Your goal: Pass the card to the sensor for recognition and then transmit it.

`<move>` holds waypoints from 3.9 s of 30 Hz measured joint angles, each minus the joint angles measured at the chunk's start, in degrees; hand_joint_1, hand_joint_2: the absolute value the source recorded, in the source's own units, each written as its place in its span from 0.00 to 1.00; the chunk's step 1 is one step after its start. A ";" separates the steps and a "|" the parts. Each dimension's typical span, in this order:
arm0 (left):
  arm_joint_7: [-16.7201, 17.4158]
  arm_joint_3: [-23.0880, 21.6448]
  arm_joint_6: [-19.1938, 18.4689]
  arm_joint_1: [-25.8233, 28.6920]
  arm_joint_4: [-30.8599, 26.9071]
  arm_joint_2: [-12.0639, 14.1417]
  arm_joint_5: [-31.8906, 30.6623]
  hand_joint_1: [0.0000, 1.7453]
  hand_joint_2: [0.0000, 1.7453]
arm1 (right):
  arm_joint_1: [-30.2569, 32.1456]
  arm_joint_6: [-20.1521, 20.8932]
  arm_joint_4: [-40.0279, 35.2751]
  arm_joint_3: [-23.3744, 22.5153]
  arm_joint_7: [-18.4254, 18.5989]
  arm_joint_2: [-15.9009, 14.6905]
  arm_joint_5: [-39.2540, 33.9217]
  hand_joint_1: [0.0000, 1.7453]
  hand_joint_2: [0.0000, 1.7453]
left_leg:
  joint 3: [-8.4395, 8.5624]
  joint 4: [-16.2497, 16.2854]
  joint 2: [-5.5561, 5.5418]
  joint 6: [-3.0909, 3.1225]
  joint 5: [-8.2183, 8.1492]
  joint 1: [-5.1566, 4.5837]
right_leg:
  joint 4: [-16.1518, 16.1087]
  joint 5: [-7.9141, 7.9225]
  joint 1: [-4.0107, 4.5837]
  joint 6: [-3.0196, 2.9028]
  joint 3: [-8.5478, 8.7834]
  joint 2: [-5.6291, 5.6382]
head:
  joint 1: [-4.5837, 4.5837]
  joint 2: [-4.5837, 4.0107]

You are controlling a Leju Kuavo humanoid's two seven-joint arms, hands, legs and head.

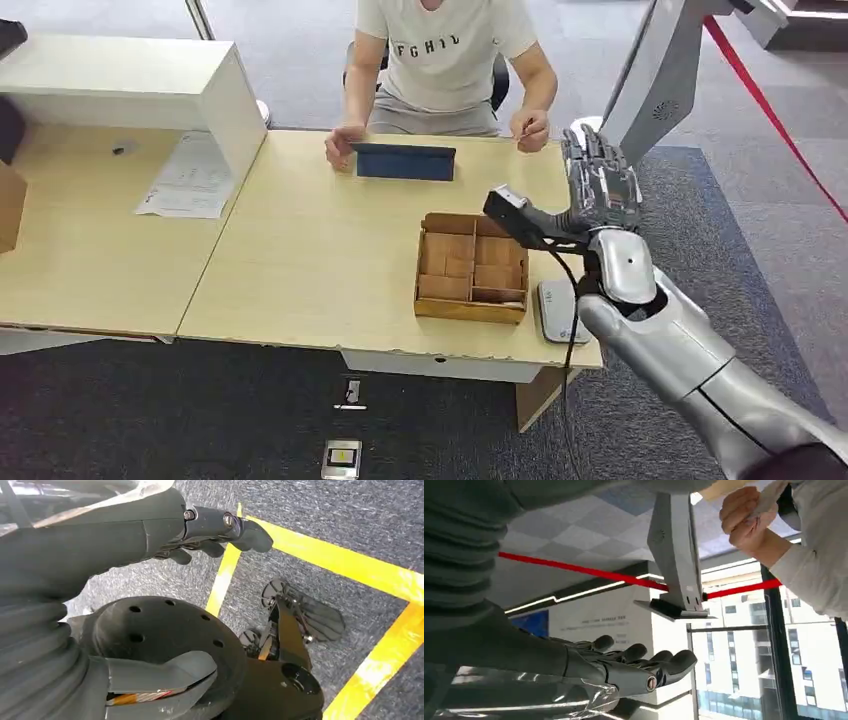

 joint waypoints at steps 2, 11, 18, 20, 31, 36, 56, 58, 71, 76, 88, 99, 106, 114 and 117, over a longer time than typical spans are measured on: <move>0.00 0.09 -0.44 0.04 0.00 0.04 -0.17 0.00 1.00 | 0.72 0.35 -1.65 -0.63 -0.55 -1.29 -2.76 0.00 0.00 | -0.01 0.00 0.00 0.00 0.00 0.00 | -0.01 0.00 0.00 0.00 0.01 0.00 | 0.00 -0.02; -1.81 0.13 -2.34 0.40 0.22 0.63 -0.74 0.00 1.00 | 6.19 -1.56 -14.57 -5.17 2.69 -11.53 -17.09 0.00 0.00 | 0.00 0.01 0.00 0.01 -0.02 -0.02 | -0.03 0.01 -0.01 0.01 0.00 0.01 | -0.02 -0.02; -2.67 0.13 -2.69 0.42 0.28 0.90 -0.37 0.00 1.00 | 8.91 -2.95 -19.82 -6.61 3.38 -15.03 -20.30 0.00 0.00 | 0.01 0.01 0.02 0.01 -0.03 -0.02 | -0.03 0.01 -0.01 0.01 -0.01 0.04 | -0.02 0.00; -2.67 0.13 -2.69 0.42 0.28 0.90 -0.37 0.00 1.00 | 8.96 -2.95 -19.83 -6.61 3.39 -15.04 -20.31 0.00 0.00 | 0.01 0.01 0.02 0.01 -0.03 -0.02 | -0.03 0.01 -0.01 0.01 -0.01 0.04 | -0.02 0.00; -3.19 0.55 -2.84 0.42 0.33 2.03 0.11 0.00 1.00 | 23.22 2.25 -49.24 -6.75 8.15 -24.85 -12.96 0.00 0.00 | 0.01 -0.05 0.03 0.00 -0.04 0.00 | -0.02 0.00 0.01 0.00 0.02 0.04 | -0.02 0.00; -3.19 0.57 -3.26 0.39 0.35 2.19 0.07 0.00 1.00 | 25.69 3.91 -52.52 -5.08 8.13 -24.37 -10.58 0.00 0.00 | -0.01 -0.06 0.03 0.00 -0.04 0.00 | -0.02 0.00 0.01 0.00 0.03 0.04 | 0.00 0.00; -1.51 0.74 -2.43 -0.14 0.33 2.32 0.04 0.00 1.00 | 24.16 3.93 -42.67 1.41 8.30 -15.67 -19.21 0.00 1.00 | -0.02 -0.07 0.04 -0.01 -0.03 0.01 | 0.01 0.00 0.01 0.00 0.04 0.04 | -0.02 0.00; -1.36 0.74 -2.36 -0.18 0.33 2.32 0.04 0.00 1.00 | 23.91 3.93 -41.64 1.54 8.30 -14.99 -18.67 0.00 1.00 | -0.03 -0.06 0.00 -0.01 -0.02 0.01 | 0.01 0.00 0.01 0.00 0.04 0.03 | 0.00 0.00; -0.96 0.74 -2.86 -0.27 0.35 2.32 0.02 0.00 1.00 | 22.68 3.54 -34.99 1.63 8.30 -9.98 -9.92 0.00 1.00 | -0.03 -0.07 0.03 -0.01 -0.02 0.01 | 0.01 0.00 0.01 0.00 0.04 0.03 | -0.02 0.00; -1.20 0.74 -3.58 -0.29 0.35 2.34 -0.02 0.00 1.00 | 22.31 3.10 -31.93 1.74 8.30 -7.91 -8.50 0.00 1.00 | -0.03 -0.07 0.03 -0.01 -0.02 0.01 | 0.01 0.00 0.02 0.00 0.04 0.03 | -0.02 0.00; -0.72 0.74 -3.76 -0.32 0.39 2.51 0.02 0.00 1.00 | 21.58 2.86 -25.84 2.98 8.13 -4.59 -8.05 0.00 1.00 | -0.03 -0.07 0.03 -0.01 -0.02 0.01 | 0.01 0.00 0.02 0.00 0.03 0.03 | 0.00 0.00; -0.94 0.72 -3.93 -0.30 0.41 2.73 0.02 0.00 1.00 | 21.32 2.14 -20.94 3.79 7.58 -2.25 -5.49 0.00 1.00 | -0.03 -0.06 0.03 -0.01 -0.02 0.01 | 0.01 0.00 0.01 0.00 0.03 0.03 | -0.02 0.00; -1.03 0.74 -4.26 -0.31 0.44 2.91 0.00 0.00 1.00 | 21.33 1.53 -17.54 3.88 7.56 -1.09 -5.03 0.00 1.00 | -0.03 -0.06 0.04 -0.01 -0.02 0.01 | 0.01 0.00 0.02 0.00 0.03 0.03 | -0.02 0.00; -0.50 0.55 -4.00 -0.31 0.46 2.93 -0.44 0.00 1.00 | 21.43 1.00 -14.49 3.83 7.10 0.31 -3.17 0.00 1.00 | -0.03 -0.06 0.04 -0.01 -0.02 0.01 | 0.01 -0.01 0.02 0.00 0.02 0.03 | -0.02 -0.02; -0.50 0.48 -4.00 -0.31 0.46 2.91 -0.66 0.00 1.00 | 21.45 1.03 -13.62 3.83 6.93 0.86 -2.38 0.00 1.00 | -0.03 -0.06 0.04 -0.01 -0.02 0.01 | 0.01 -0.01 0.02 0.00 0.02 0.03 | 0.00 0.00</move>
